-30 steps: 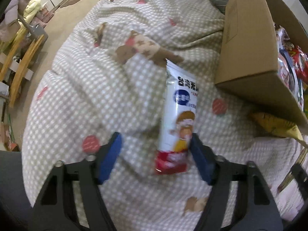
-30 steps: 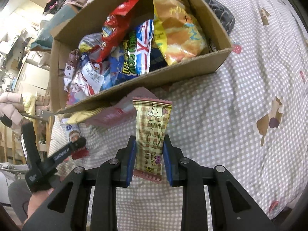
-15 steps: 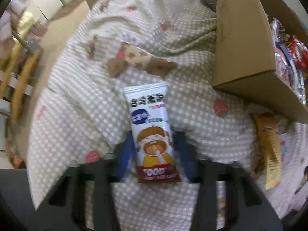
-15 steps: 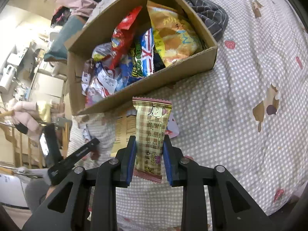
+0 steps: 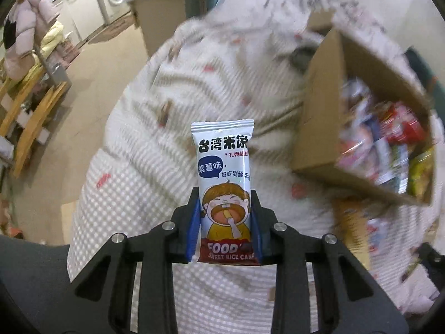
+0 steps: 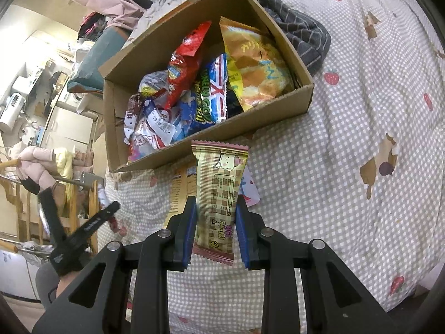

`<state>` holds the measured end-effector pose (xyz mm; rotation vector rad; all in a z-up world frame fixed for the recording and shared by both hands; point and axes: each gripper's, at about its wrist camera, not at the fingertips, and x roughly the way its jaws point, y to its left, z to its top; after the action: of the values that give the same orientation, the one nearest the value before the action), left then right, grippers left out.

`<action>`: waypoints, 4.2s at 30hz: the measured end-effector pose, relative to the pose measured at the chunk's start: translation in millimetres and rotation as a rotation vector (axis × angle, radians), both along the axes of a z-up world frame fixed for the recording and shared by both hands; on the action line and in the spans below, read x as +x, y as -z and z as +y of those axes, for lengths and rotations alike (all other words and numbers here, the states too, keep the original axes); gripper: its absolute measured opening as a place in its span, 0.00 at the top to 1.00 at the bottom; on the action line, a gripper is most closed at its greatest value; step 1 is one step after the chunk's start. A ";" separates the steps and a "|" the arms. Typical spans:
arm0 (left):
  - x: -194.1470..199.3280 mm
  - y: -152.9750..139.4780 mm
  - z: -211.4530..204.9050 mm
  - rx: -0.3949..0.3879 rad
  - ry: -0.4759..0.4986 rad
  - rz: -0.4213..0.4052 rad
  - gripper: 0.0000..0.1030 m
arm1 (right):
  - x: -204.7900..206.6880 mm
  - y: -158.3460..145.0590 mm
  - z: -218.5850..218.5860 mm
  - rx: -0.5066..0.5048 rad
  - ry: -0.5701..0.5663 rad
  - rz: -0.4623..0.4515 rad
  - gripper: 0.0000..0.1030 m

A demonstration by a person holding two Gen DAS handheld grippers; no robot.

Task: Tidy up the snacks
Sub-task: 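Carry both bars over the box and lower them inside, then open both tools to release the bars into the box, then withdraw both tools from the box toward the remaining snacks on the bed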

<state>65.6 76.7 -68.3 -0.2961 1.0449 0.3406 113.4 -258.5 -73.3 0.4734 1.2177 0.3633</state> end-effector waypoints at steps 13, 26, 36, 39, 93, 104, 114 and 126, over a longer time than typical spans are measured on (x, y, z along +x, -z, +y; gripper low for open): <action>44.1 -73.4 -61.0 0.074 0.268 -0.249 0.74 | 11.9 -44.0 12.8 -0.097 -0.021 -0.202 0.73; 110.8 -94.6 -95.8 0.082 0.432 -0.281 0.73 | 75.3 -84.9 20.8 -0.102 -0.014 -0.313 0.73; 126.0 -67.4 -83.0 0.032 0.425 -0.262 0.73 | 91.9 -41.7 32.0 -0.126 -0.044 -0.320 0.73; 130.9 -64.7 -82.7 -0.006 0.412 -0.256 0.73 | 98.3 -32.3 36.8 -0.131 -0.061 -0.288 0.73; 120.9 -65.3 -101.5 0.104 0.431 -0.278 0.22 | 101.6 -36.5 14.1 0.004 0.029 -0.266 0.18; 98.0 -81.1 -84.6 0.063 0.400 -0.299 0.22 | 75.6 -47.7 4.4 -0.003 0.046 -0.264 0.18; 65.2 -82.6 -81.3 0.061 0.398 -0.274 0.11 | 43.7 -48.0 2.6 -0.024 0.025 -0.245 0.18; 49.6 -39.6 -78.8 -0.044 0.353 -0.106 0.11 | 17.4 -22.4 -16.0 -0.058 0.086 -0.120 0.18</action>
<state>115.2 -2.2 -28.7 -0.1622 0.9795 -0.0157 130.8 -274.5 -50.9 0.4467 1.0852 0.2784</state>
